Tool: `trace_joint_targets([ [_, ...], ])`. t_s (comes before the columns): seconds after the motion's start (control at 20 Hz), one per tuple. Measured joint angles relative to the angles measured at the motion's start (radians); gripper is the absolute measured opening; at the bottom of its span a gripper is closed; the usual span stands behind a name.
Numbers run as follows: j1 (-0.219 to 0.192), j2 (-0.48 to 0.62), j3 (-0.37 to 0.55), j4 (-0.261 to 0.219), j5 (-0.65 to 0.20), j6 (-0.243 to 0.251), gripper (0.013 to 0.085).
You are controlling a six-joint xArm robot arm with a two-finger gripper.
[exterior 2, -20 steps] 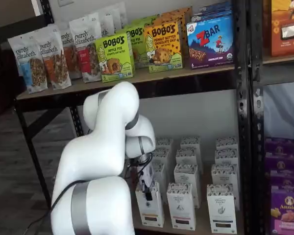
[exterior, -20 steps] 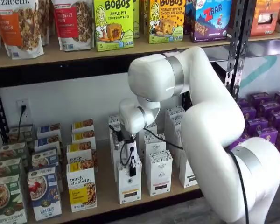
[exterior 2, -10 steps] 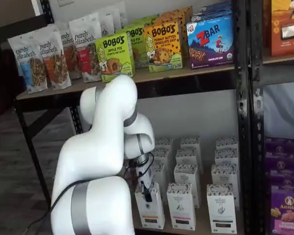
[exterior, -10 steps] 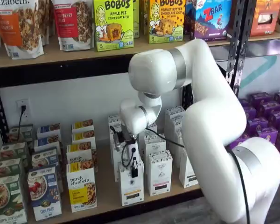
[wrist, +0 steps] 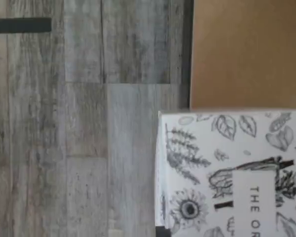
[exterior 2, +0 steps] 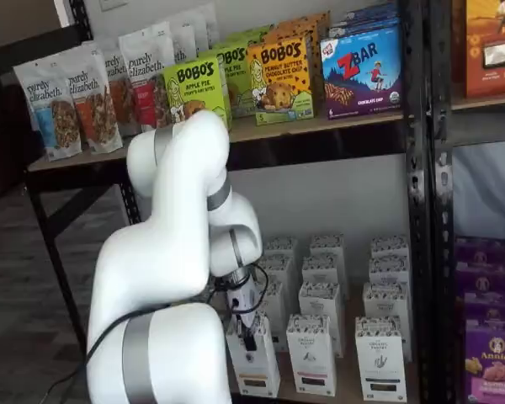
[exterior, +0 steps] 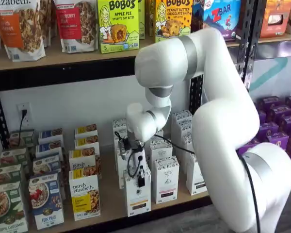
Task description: Pick up the white box with a yellow strip in the middle, on the bottom shelf, the fourth box from the left
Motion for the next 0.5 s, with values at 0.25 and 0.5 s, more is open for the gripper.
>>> trace_joint_targets([
  [0.25,0.006,-0.082,0.111,-0.045,-0.033,0.048,0.0450],
  [0.5,0.014,-0.168,0.214,-0.102,-0.057,0.110,0.0450],
])
